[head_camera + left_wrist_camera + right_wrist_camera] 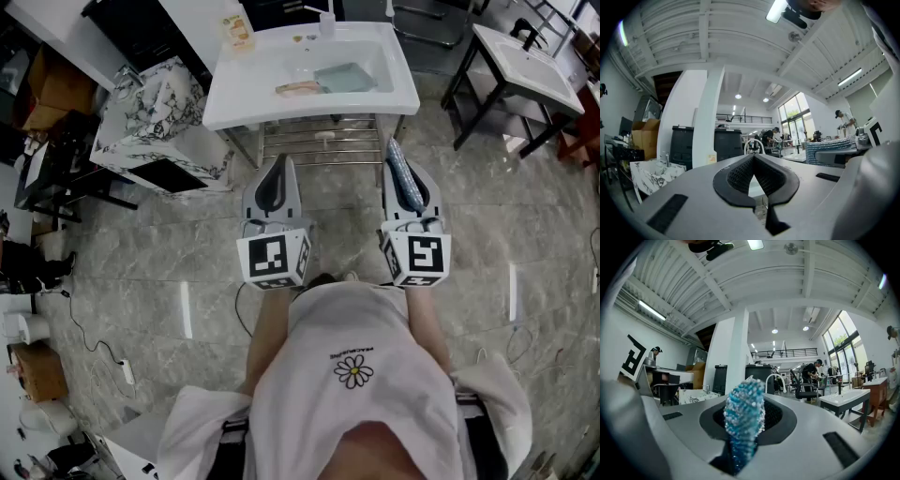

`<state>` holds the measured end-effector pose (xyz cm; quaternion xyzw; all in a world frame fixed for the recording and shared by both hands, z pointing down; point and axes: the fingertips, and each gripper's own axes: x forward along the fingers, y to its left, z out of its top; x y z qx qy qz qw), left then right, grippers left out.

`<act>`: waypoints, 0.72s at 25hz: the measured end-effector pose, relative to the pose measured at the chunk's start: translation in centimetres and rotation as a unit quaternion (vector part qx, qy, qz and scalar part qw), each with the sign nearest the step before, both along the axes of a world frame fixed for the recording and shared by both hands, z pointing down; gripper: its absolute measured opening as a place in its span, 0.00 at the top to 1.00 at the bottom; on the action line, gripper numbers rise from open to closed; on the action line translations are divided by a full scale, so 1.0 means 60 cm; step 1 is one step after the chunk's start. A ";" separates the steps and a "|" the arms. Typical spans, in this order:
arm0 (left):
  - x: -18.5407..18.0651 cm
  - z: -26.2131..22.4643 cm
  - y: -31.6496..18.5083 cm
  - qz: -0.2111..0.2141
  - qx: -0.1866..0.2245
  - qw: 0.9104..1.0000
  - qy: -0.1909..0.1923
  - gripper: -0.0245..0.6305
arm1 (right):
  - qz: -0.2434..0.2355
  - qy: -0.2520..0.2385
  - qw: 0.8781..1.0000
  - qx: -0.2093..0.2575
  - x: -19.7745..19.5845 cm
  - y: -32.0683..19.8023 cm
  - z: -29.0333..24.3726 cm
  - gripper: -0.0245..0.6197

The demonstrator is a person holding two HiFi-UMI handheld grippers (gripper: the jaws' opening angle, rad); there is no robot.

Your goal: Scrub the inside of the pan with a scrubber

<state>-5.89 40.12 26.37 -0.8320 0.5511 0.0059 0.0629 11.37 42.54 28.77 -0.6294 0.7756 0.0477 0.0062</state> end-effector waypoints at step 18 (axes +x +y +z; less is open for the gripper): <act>0.002 0.032 -0.051 -0.007 -0.025 1.000 0.000 0.94 | -0.001 -0.031 0.999 -0.025 0.022 -0.050 0.035 0.85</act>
